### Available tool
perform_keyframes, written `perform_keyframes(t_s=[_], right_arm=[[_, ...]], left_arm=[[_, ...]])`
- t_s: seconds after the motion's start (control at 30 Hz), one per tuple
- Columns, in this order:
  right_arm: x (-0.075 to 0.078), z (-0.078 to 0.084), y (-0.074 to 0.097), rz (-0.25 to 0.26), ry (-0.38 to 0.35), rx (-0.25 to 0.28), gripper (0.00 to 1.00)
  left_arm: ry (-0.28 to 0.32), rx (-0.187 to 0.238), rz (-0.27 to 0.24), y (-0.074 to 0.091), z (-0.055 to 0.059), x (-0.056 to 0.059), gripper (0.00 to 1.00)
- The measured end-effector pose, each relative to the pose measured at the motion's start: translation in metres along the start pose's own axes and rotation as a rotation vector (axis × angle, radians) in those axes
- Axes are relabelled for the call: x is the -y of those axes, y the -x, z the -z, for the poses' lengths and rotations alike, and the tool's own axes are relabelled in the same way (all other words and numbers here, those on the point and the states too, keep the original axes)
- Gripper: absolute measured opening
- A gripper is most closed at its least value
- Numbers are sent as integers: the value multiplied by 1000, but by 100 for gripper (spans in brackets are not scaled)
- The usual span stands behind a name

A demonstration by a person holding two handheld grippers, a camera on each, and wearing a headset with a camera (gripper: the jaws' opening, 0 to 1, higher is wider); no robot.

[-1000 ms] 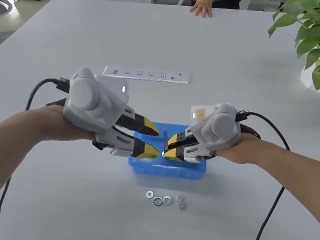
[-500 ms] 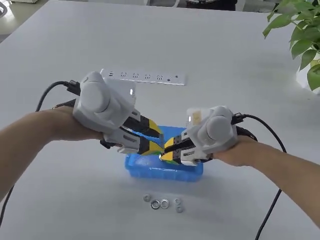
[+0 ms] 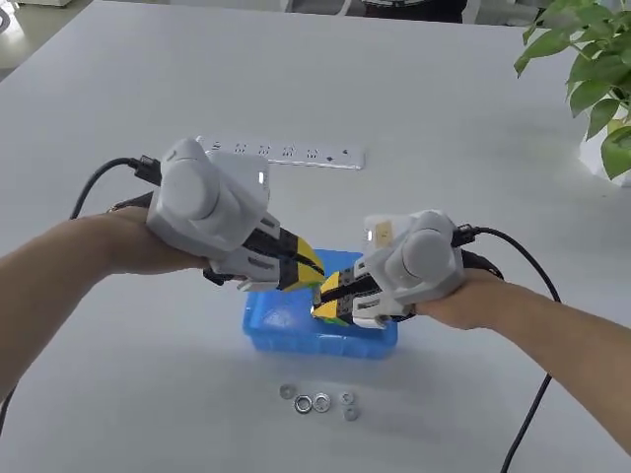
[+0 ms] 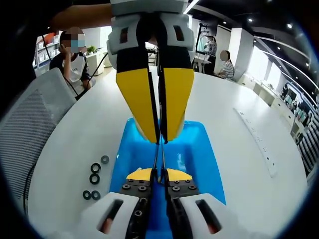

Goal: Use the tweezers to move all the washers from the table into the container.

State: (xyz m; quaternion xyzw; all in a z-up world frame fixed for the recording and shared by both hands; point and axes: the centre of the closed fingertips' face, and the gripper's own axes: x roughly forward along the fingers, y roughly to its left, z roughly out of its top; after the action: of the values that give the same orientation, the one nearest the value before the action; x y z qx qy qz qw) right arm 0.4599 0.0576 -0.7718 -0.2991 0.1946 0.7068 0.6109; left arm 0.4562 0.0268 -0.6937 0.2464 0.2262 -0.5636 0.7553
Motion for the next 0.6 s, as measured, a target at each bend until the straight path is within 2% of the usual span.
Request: perform_keyframes(t_s=[0.17, 0.27, 0.33, 0.43, 0.5, 0.6], right_arm=[[0, 0, 0, 2, 17, -23, 10], [1, -1, 0, 1, -25, -24, 12], [1, -4, 1, 3, -17, -19, 12], [0, -5, 3, 4, -19, -20, 16], [0, -3, 6, 15, -4, -40, 21], [0, -6, 10, 24, -8, -29, 22]], left_arm=[[-6, 2, 7, 0, 0, 1, 6], [4, 4, 5, 0, 0, 0, 6], [10, 4, 1, 0, 0, -1, 6], [11, 3, -1, 0, 1, -2, 6], [14, 3, -5, 1, 1, -3, 6], [24, 5, -7, 1, 1, -4, 6]])
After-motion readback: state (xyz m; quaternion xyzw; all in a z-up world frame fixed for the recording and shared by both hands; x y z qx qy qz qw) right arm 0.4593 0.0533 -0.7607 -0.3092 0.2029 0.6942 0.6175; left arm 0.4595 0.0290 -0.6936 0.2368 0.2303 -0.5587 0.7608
